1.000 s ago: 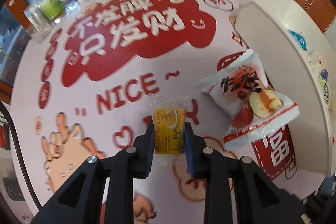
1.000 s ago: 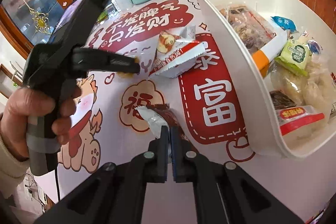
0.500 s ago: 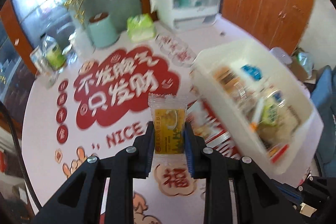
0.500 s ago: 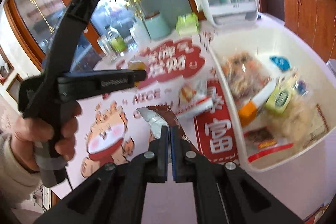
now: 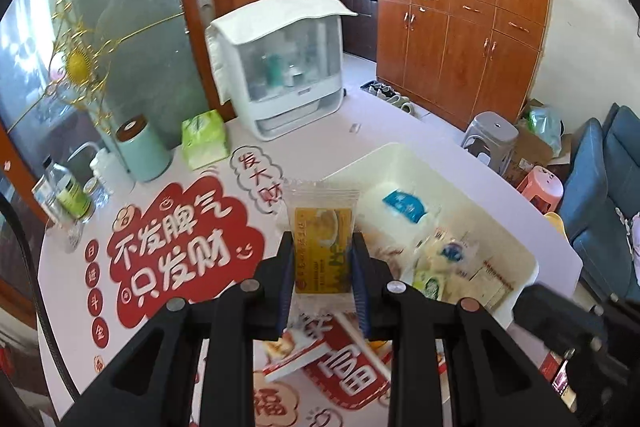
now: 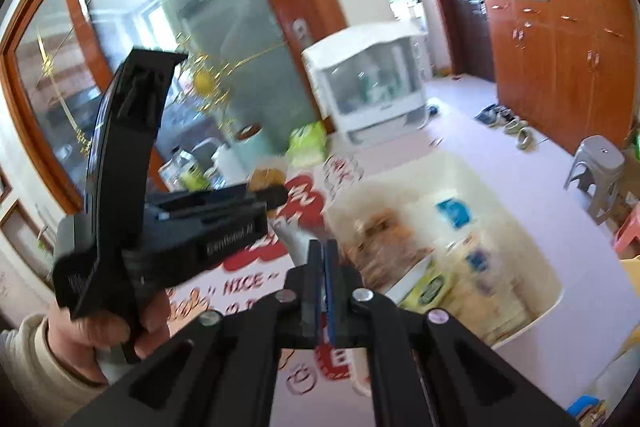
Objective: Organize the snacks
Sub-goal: 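Carry both snacks over the white tray and open both tools to drop them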
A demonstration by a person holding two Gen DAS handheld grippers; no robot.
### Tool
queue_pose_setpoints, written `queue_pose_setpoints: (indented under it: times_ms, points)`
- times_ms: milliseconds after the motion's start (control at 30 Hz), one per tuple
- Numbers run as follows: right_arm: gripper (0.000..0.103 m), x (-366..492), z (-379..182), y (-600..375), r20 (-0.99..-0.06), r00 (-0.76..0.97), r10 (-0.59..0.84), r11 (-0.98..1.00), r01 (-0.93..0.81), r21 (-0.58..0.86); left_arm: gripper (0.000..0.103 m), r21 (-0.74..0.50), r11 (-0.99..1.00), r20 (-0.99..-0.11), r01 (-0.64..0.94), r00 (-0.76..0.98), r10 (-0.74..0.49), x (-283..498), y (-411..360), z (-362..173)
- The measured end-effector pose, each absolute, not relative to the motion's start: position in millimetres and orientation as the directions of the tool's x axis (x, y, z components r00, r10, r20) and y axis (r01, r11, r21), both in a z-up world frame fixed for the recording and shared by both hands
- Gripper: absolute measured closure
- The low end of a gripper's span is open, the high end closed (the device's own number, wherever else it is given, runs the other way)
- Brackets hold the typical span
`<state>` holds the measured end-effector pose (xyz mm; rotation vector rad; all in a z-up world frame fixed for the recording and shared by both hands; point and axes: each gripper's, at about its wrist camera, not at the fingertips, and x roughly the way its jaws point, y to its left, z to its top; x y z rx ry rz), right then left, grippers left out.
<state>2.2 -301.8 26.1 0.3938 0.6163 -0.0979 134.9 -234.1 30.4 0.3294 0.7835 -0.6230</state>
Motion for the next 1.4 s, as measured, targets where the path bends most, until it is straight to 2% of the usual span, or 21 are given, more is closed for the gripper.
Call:
queue_pose_setpoints:
  times_ms: [167, 333, 367, 433, 467, 500, 533, 700, 933, 1233, 1400]
  points:
    - [0.102, 5, 24, -336, -0.584, 0.811, -0.035, 0.909, 0.269, 0.319, 0.079, 0.074, 0.769, -0.75, 0.635, 0.544, -0.376, 141, -271, 19]
    - [0.102, 15, 2, -371, -0.629, 0.774, -0.076, 0.888, 0.339, 0.309, 0.077, 0.102, 0.765, -0.788, 0.636, 0.52, -0.328, 147, -304, -5]
    - [0.102, 17, -3, -376, -0.64, 0.764, -0.08, 0.888, 0.347, 0.303, 0.071, 0.111, 0.767, -0.799, 0.632, 0.516, -0.31, 149, -310, -12]
    - [0.102, 17, -11, -384, -0.658, 0.75, -0.073, 0.883, 0.355, 0.307, 0.045, 0.129, 0.766, -0.811, 0.629, 0.511, -0.283, 149, -317, -21]
    - [0.102, 17, -13, -387, -0.664, 0.744, -0.068, 0.88, 0.359, 0.312, 0.023, 0.142, 0.769, -0.814, 0.624, 0.515, -0.268, 149, -319, -26]
    - [0.101, 16, -17, -391, -0.675, 0.736, -0.058, 0.874, 0.364, 0.322, 0.014, 0.155, 0.772, -0.813, 0.616, 0.524, -0.255, 149, -321, -29]
    - [0.1, 16, -20, -395, -0.686, 0.726, -0.047, 0.87, 0.367, 0.329, 0.014, 0.168, 0.775, -0.809, 0.609, 0.535, -0.245, 149, -321, -31]
    - [0.082, 11, -32, -409, -0.708, 0.705, -0.032, 0.847, 0.395, 0.355, 0.014, 0.163, 0.782, -0.828, 0.601, 0.514, -0.223, 155, -316, -40]
    - [0.079, 6, -36, -412, -0.716, 0.698, -0.034, 0.835, 0.414, 0.364, 0.014, 0.16, 0.798, -0.828, 0.582, 0.519, -0.212, 161, -295, -29]
    - [0.078, 14, -30, -383, -0.71, 0.704, 0.001, 0.848, 0.376, 0.374, 0.014, 0.218, 0.781, -0.784, 0.586, 0.582, -0.218, 162, -252, 19]
    - [0.067, 26, -17, -355, -0.695, 0.719, 0.024, 0.866, 0.332, 0.373, 0.014, 0.246, 0.778, -0.752, 0.578, 0.62, -0.222, 166, -219, 46]
